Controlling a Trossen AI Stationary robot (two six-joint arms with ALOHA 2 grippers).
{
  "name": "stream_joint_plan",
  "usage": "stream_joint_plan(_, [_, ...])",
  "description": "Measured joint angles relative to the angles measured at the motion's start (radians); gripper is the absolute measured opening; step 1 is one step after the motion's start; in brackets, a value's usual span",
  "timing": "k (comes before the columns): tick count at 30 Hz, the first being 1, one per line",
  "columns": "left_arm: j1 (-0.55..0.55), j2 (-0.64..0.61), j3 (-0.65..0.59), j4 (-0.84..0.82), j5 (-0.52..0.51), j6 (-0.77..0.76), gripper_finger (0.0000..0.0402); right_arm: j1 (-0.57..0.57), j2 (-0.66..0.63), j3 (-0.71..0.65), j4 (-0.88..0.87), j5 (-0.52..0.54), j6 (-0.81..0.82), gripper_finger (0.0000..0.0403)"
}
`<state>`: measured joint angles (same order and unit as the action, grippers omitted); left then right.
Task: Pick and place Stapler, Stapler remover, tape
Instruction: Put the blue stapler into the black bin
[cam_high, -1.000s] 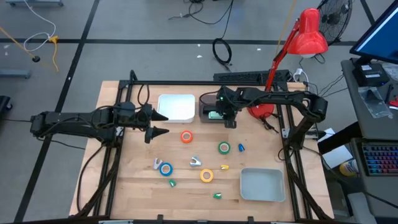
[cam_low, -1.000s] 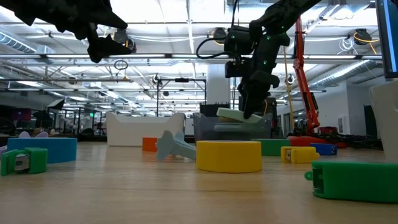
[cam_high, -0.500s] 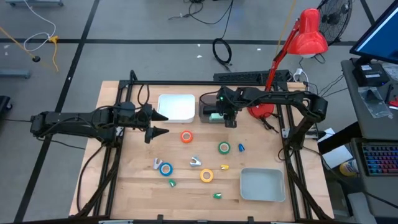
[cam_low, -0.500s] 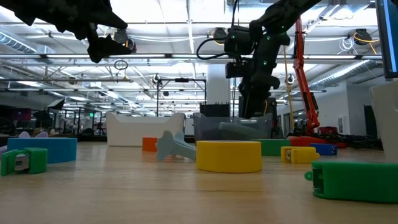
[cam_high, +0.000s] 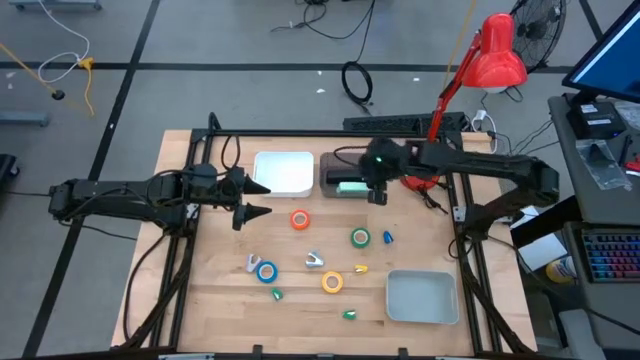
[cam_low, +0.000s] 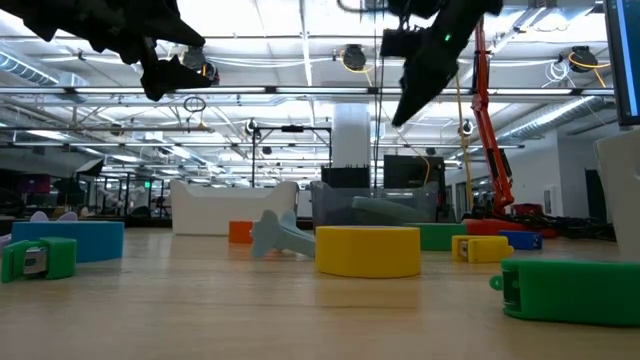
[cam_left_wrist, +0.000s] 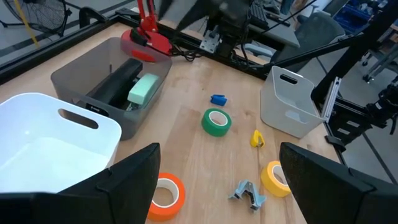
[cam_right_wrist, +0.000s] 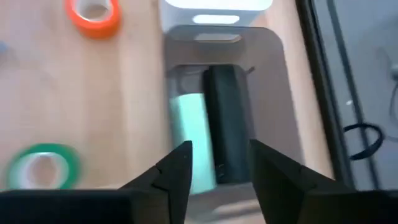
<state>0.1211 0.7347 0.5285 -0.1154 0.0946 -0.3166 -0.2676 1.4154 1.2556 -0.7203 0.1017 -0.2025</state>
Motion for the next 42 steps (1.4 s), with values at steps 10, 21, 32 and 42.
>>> stream_joint_plan(10, [0.000,0.000,0.000,0.005,0.000,0.004,0.0333,0.160,-0.068,-0.024,-0.328,-0.163,0.461,0.0047])
stream_joint_plan(21, [0.001,0.000,0.000,0.010,0.000,0.005,0.0333,0.217,-0.067,-0.189,-0.314,-0.229,0.782,0.0037])
stream_joint_plan(32, [0.001,0.000,0.000,0.008,-0.001,0.008,0.0333,0.217,-0.067,-0.383,-0.067,-0.319,0.970,0.0199])
stream_joint_plan(42, [0.001,0.000,0.000,0.007,-0.061,0.026,0.0333,0.187,-0.068,-0.465,-0.002,-0.316,1.012,0.0289])
